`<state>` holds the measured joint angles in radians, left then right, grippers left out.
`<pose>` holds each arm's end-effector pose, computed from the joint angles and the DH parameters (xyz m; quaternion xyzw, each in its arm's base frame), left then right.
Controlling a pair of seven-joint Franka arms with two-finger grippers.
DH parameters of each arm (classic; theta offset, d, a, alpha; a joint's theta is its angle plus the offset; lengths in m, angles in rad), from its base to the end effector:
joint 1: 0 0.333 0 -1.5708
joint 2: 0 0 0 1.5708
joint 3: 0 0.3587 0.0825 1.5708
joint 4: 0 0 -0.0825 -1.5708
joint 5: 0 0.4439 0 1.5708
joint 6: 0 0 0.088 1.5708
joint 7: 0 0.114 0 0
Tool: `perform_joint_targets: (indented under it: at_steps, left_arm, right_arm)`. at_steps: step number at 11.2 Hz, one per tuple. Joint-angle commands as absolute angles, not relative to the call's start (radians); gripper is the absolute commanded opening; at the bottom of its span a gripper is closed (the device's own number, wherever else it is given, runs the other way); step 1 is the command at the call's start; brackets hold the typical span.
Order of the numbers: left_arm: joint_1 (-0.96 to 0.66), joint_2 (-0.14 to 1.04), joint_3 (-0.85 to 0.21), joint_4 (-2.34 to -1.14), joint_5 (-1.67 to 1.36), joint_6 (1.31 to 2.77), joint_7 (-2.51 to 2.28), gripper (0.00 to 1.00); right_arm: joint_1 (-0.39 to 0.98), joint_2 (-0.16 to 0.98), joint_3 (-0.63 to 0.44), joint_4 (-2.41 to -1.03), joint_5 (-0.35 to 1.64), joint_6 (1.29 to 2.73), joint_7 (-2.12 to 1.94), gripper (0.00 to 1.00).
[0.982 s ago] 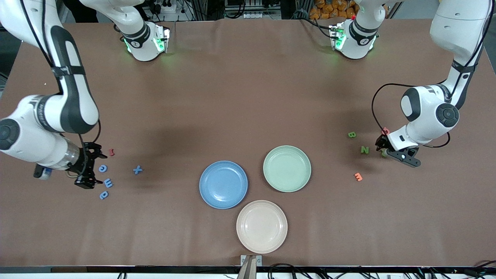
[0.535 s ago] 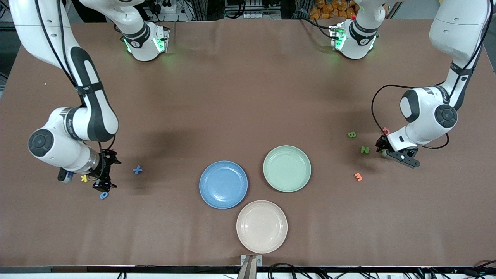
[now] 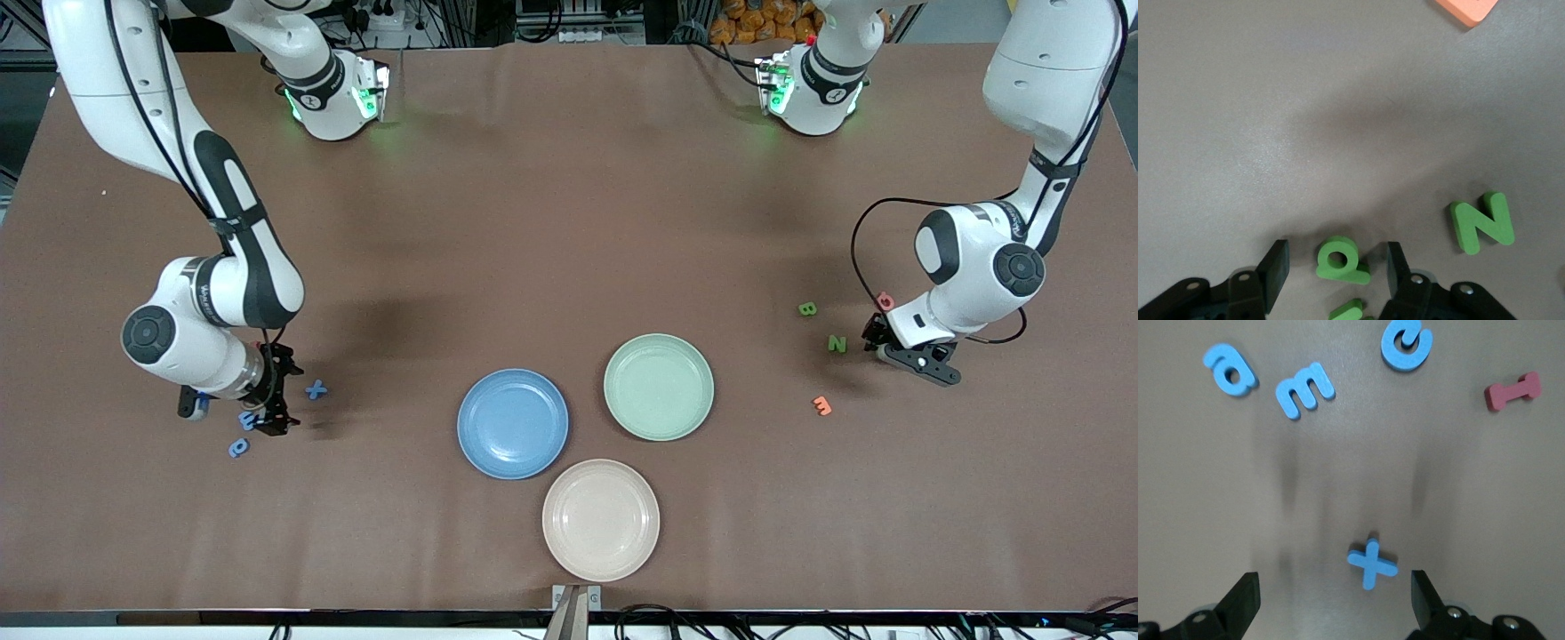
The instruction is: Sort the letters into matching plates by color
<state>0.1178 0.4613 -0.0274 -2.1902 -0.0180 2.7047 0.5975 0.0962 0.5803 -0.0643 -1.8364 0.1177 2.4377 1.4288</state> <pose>0.6067 0.0551 0.1556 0.9700 -0.2414 0.0285 0.0005 0.7118 0.0263 0.1988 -0.7400 0.6722 0.0054 0.0234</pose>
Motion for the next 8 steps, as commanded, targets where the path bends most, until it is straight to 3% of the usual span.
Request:
perform_joint_targets:
  at_steps: [1, 2, 8]
  left_arm:
    - [0.121, 0.468, -0.028, -2.186, -0.031, 2.717, 0.626, 0.64]
    - [0.121, 0.469, -0.028, -2.186, -0.031, 2.717, 0.626, 0.64]
    - [0.123, 0.468, -0.028, -2.191, -0.031, 2.715, 0.626, 0.16]
  right_arm:
    - [0.095, 0.575, -0.055, -1.890, 0.129, 2.460, 1.318, 1.00]
    - [0.094, 0.572, -0.054, -1.910, 0.129, 2.468, 1.287, 1.00]
    - [0.095, 0.578, -0.052, -1.971, 0.129, 2.579, 1.266, 1.00]
